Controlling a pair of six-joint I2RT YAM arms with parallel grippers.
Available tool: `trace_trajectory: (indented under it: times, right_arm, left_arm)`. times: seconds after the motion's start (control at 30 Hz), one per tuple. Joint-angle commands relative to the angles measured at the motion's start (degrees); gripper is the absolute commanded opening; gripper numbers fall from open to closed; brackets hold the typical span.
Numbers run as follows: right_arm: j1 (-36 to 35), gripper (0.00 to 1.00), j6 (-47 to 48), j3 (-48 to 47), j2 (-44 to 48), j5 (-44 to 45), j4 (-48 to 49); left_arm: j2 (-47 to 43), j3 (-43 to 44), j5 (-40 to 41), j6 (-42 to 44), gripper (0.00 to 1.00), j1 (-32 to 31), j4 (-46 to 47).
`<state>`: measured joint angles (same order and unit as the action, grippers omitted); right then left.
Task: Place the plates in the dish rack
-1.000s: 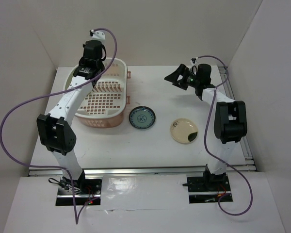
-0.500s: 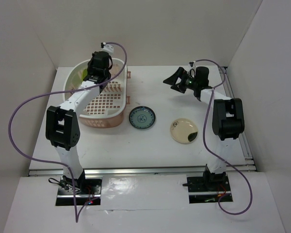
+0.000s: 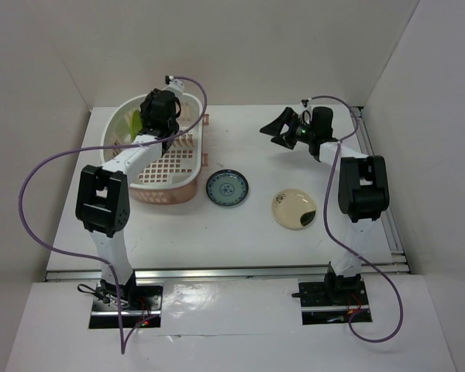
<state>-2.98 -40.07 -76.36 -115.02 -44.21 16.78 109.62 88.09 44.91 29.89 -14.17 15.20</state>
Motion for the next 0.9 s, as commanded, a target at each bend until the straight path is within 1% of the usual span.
trace_trajectory:
  times: [0.0, 0.3, 0.6, 0.87]
  right_arm:
    - [-0.18, 1.00, -1.14, -2.30, -0.73, -1.41, 4.23]
    - [-0.18, 1.00, -1.15, -2.30, -0.73, -1.94, 4.93]
    - [-0.18, 1.00, -3.25, -1.25, -0.73, -2.46, 7.66]
    - [-0.18, 1.00, -4.40, -1.25, -0.20, -3.52, 8.89]
  left_arm:
    - [0.24, -0.99, 0.45, 0.70, 0.00, 0.64, 6.32]
    - [1.29, -2.23, -0.08, 0.08, 0.00, 0.64, 6.33]
    - [1.82, -5.30, -0.70, 0.08, 0.00, 0.64, 7.56]
    - [2.87, -5.30, -1.22, -2.55, 0.00, 0.64, 5.64]
